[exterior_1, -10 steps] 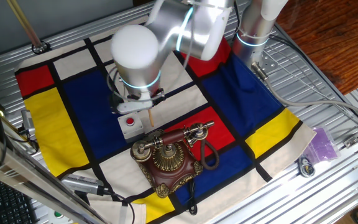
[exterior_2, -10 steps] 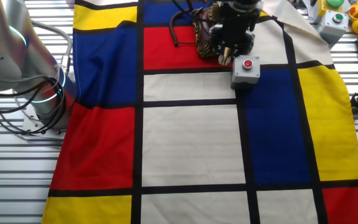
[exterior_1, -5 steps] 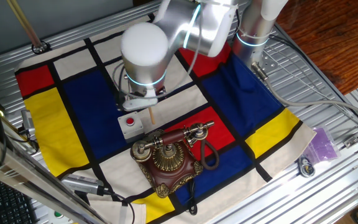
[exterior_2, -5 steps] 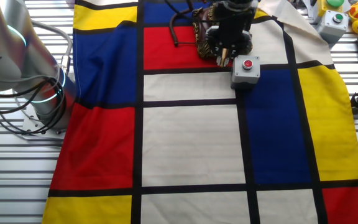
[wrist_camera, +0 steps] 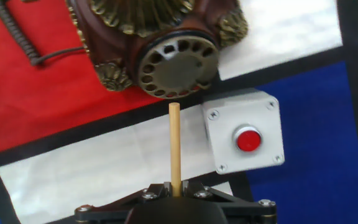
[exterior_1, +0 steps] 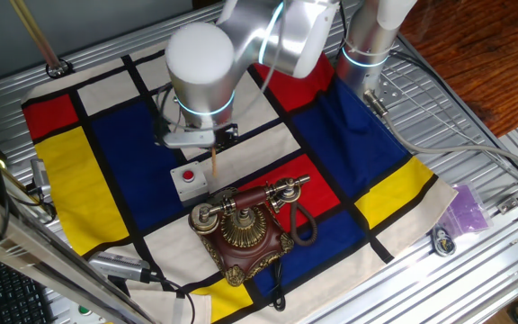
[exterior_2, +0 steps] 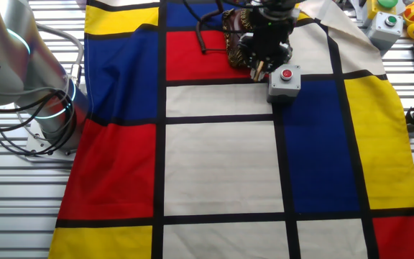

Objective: Dial a number on an old rotary phone

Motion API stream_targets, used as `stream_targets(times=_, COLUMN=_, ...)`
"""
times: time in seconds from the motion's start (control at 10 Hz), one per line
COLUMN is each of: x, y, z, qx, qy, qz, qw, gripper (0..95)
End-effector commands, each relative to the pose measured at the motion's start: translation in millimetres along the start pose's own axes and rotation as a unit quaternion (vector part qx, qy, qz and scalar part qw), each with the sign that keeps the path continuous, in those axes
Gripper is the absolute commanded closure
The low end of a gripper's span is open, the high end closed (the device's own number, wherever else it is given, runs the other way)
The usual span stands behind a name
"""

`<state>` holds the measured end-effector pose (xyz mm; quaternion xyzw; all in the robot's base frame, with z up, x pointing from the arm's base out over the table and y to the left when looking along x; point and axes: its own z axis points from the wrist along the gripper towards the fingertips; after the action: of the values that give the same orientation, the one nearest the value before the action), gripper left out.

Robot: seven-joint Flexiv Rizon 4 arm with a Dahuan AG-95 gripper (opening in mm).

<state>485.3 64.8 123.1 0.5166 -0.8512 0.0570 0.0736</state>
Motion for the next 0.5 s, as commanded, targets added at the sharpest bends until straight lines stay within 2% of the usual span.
stream_targets(times=0.1, x=5.2, y=-2.8, z=2.9, qx=-0.01, qy=-0.003, qz=0.05, qw=0.9987, gripper=95.0)
stream_targets(times=0.2, x=5.9, y=-3.4, z=3.6, qx=-0.012, qy=-0.003, qz=0.068, qw=0.9976, gripper=95.0)
stream_targets(times=0.5, x=4.9, y=-8.9, z=9.6, qx=-0.037, qy=-0.008, qz=0.109, qw=0.9934, gripper=95.0)
